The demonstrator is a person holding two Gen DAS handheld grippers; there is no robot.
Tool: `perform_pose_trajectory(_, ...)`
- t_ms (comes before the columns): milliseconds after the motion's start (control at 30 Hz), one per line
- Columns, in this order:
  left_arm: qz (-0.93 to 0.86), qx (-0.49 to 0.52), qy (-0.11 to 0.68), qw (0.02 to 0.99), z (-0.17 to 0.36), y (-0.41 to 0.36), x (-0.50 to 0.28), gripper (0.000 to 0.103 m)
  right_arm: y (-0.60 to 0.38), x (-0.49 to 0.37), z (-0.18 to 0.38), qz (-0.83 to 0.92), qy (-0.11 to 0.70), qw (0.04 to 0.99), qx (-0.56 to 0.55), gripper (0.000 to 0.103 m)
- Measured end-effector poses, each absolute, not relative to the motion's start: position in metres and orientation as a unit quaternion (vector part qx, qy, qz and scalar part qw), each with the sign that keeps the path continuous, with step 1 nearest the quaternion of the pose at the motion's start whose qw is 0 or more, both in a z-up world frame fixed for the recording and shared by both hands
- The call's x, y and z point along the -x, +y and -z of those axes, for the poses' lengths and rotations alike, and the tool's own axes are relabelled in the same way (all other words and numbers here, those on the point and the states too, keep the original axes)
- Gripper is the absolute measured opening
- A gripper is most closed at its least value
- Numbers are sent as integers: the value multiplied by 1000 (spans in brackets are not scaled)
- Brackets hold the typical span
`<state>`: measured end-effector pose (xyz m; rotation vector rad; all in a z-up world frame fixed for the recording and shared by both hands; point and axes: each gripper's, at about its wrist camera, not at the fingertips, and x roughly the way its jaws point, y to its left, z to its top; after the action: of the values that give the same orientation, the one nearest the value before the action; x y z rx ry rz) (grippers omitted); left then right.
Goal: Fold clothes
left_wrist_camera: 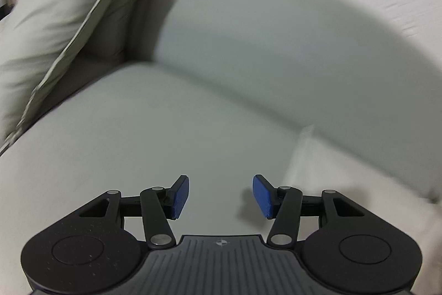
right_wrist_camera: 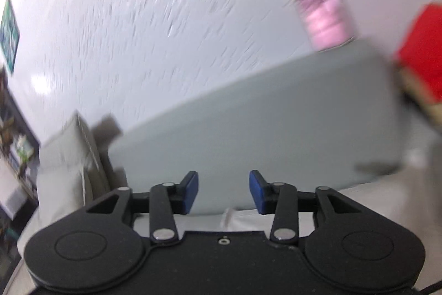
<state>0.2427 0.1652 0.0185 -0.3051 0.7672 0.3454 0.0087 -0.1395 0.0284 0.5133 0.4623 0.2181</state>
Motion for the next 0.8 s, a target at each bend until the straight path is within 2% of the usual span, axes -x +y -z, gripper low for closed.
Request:
perform_pose_trajectory(133, -84, 139, 344, 925, -42, 139, -228, 52, -180, -88, -50, -63, 216, 921, -319, 47)
perform_pose_trajectory(200, -53, 125, 342, 930, -41, 123, -226, 52, -216, -63, -29, -38, 214, 910, -354, 58)
perform_pose_trajectory(233, -47, 113, 345, 930, -36, 115, -226, 48, -232, -64, -13, -20, 222, 904, -365, 67)
perform_pose_trajectory(300, -38, 92, 352, 931, -25, 102, -224, 42, -256, -74, 2, 18, 255, 896, -364, 68)
perform_pose_trajectory(333, -33, 91, 359, 929, -18, 100, -223, 29, -265, -79, 15, 32, 275, 892, -358, 68)
perform_pose_trajectory(400, -26, 96, 381, 919, -4, 101, -226, 22, -271, -88, 55, 41, 303, 891, -335, 58)
perform_pose_trajectory(433, -29, 100, 392, 914, 3, 102, -229, 23, -273, -91, 69, 40, 317, 890, -324, 36)
perform_pose_trajectory(467, -34, 99, 403, 909, 11, 102, -232, 22, -274, -98, 80, 42, 336, 885, -318, 22)
perform_pose_trajectory(633, -31, 73, 467, 881, 66, 91, -261, 21, -273, -129, 114, 12, 434, 846, -310, 24)
perform_pose_trajectory(667, -37, 54, 476, 877, 76, 95, -265, 22, -272, -131, 121, 14, 450, 839, -306, 32)
perform_pose_trajectory(700, -59, 23, 486, 872, 85, 95, -269, 25, -272, -131, 122, 24, 455, 840, -293, 34)
perform_pose_trajectory(733, -85, -10, 494, 865, 93, 96, -272, 24, -273, -130, 119, 40, 454, 847, -275, 27)
perform_pose_trajectory(767, -124, -51, 493, 859, 95, 95, -272, 23, -273, -130, 116, 56, 452, 852, -256, 9)
perform_pose_trajectory(800, -159, -95, 485, 855, 95, 92, -272, 24, -273, -129, 113, 72, 451, 858, -238, 1)
